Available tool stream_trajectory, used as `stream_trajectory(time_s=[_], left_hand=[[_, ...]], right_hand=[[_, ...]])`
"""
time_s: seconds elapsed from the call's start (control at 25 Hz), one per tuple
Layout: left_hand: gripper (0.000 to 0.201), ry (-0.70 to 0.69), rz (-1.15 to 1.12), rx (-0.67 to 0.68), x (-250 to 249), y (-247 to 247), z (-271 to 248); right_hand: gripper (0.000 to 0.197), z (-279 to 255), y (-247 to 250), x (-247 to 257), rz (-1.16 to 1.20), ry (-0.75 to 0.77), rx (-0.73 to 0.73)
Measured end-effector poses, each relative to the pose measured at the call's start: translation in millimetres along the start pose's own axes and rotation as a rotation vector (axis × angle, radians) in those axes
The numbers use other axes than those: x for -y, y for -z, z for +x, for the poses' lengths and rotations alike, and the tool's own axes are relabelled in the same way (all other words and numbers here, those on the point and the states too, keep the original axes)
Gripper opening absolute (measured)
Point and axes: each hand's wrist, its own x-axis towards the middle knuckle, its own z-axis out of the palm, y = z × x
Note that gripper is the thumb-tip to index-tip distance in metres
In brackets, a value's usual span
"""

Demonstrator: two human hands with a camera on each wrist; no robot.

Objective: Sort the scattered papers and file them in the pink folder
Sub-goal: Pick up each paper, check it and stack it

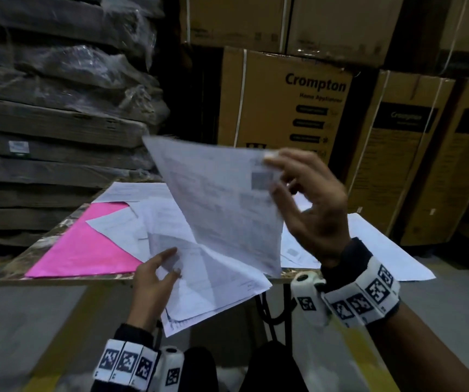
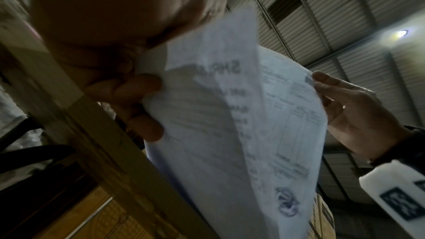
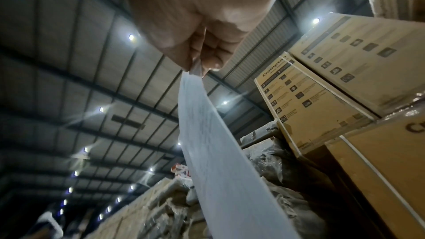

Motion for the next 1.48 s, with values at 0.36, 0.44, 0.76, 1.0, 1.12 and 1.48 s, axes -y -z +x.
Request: stream_trajectory(time_s=[0.36, 0.44, 0.76, 1.0, 1.12, 1.48], left_hand=[[0.027, 0.073, -0.154, 0.163, -10, 3, -10], [0.024, 0.059, -0.177, 0.228, -5, 6, -12], [0.063, 0.059, -0.042, 0.319, 0, -2, -18], [0.054, -0.096, -0.017, 0.260, 6, -4, -21], [0.045, -0.097, -0.060, 0.227, 2, -8, -17], [0.040, -0.107, -0.208, 0.165, -27, -21, -8]], right_hand=[[0.030, -27, -22, -100, 0.211, -0.692, -0.016], [0.029, -50, -29, -121, 0.153, -0.825, 0.059], [0.047, -114, -71, -144, 0.098, -1.060, 0.485], [0.040, -119, -63, -114, 0.032, -0.910, 0.505], [0.035, -128, -59, -103, 0.039, -0.939, 0.480], [0.030, -130, -27, -71, 0.444, -1.110, 0.281]])
